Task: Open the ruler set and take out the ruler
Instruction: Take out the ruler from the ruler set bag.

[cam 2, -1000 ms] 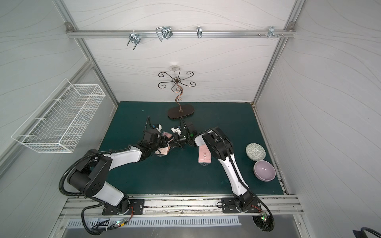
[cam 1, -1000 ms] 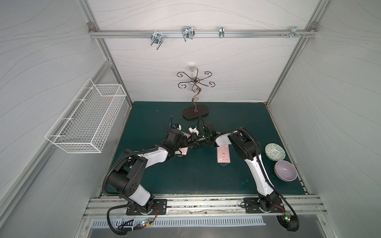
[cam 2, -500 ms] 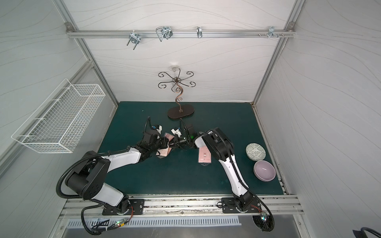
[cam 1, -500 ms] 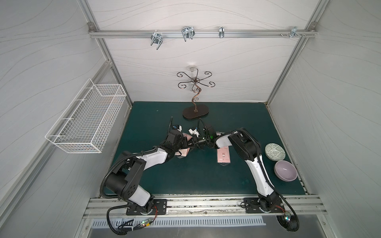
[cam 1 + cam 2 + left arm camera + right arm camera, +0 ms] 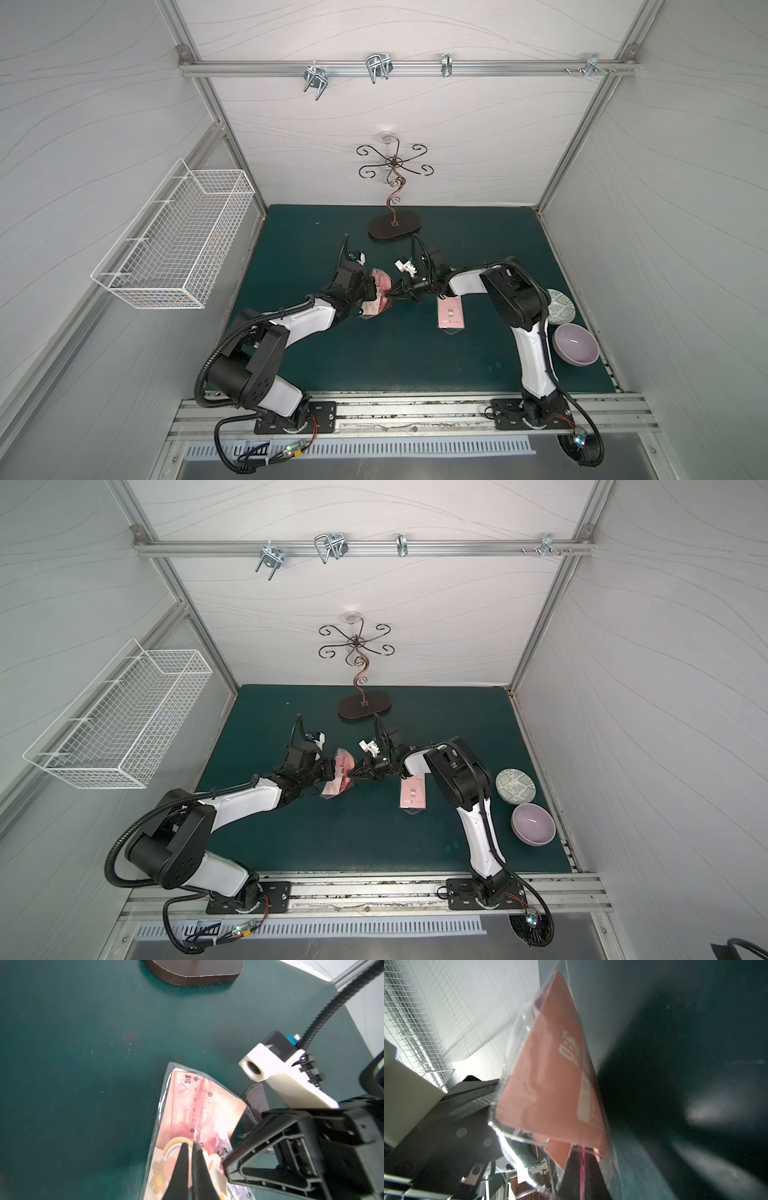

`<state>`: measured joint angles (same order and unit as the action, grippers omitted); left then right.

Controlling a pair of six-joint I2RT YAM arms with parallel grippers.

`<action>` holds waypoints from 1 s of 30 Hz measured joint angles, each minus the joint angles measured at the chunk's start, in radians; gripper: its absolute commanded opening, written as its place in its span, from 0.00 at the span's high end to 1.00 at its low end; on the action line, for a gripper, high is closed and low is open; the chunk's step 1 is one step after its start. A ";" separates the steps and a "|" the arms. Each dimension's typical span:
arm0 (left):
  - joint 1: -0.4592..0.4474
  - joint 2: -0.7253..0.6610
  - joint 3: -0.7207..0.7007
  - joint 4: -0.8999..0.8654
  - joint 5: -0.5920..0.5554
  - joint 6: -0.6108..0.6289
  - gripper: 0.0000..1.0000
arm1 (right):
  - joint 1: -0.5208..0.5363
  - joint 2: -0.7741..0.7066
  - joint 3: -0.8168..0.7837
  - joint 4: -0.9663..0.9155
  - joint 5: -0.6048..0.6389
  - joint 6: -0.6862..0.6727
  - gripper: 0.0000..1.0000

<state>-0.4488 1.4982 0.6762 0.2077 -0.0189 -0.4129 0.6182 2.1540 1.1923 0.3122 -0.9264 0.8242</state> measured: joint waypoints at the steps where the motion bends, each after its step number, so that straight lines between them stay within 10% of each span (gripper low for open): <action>1: 0.000 0.000 0.002 -0.001 -0.002 0.003 1.00 | 0.000 -0.011 0.000 -0.017 0.009 -0.013 1.00; 30: -0.106 0.073 0.167 -0.186 -0.227 0.111 1.00 | -0.003 -0.124 0.091 -0.361 0.107 0.022 1.00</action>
<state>-0.5545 1.5711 0.8429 0.0216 -0.2455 -0.3016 0.6151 2.0296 1.2835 -0.0486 -0.8196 0.8459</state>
